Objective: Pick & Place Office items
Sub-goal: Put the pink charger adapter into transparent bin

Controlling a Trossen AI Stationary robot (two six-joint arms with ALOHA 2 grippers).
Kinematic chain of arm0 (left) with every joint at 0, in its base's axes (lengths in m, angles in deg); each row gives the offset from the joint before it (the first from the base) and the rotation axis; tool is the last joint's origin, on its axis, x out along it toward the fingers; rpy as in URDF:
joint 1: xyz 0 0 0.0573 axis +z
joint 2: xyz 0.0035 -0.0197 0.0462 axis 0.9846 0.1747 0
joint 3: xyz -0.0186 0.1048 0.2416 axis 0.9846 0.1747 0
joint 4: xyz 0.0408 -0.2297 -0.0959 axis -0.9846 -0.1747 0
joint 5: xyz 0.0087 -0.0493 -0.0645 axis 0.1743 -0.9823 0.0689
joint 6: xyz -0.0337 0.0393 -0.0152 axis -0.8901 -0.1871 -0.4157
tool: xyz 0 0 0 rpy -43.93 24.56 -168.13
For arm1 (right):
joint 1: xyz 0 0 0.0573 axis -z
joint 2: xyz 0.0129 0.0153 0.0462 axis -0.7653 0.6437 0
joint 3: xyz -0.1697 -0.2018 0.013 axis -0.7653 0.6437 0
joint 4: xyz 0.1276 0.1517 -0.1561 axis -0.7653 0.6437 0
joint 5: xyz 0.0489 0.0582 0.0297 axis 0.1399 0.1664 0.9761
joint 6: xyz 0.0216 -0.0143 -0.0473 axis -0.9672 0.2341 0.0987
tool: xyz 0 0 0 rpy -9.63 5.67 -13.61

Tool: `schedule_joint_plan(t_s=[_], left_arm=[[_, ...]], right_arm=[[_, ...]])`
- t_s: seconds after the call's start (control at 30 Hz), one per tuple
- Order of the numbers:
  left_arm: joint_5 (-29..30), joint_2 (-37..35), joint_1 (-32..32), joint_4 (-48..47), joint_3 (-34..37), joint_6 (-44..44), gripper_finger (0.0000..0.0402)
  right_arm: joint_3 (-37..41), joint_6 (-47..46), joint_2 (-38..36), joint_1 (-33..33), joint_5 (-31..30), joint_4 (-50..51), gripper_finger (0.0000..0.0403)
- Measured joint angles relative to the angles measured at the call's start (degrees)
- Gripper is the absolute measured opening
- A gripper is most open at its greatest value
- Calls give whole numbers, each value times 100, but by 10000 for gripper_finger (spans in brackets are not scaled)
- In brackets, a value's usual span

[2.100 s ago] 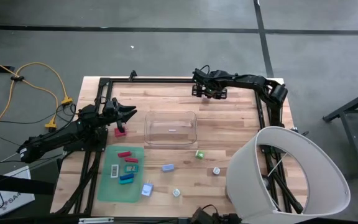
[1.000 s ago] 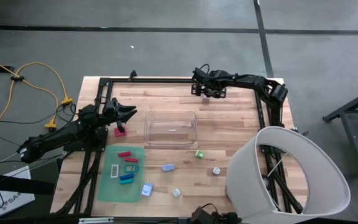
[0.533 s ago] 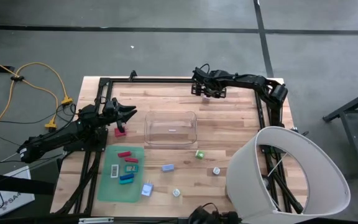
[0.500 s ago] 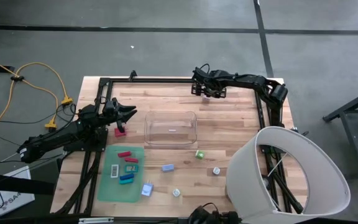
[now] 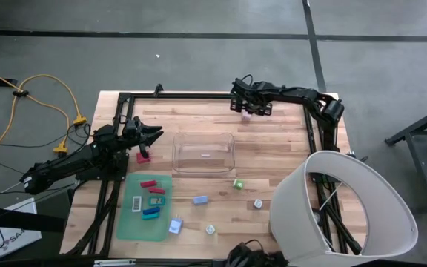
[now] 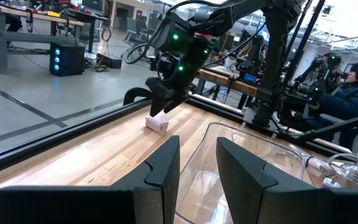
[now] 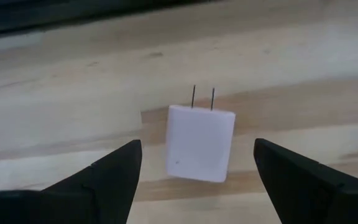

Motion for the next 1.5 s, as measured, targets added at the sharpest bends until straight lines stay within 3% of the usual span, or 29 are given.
schedule_joint_plan(t_s=[0.5,1.5], left_arm=[[1,-2,0,-1,0,-2,102],[0,-2,-1,0,0,0,102]], right_arm=[[518,-324,0,16,16,-699,299],[511,-16,317,59,175,-693,298]])
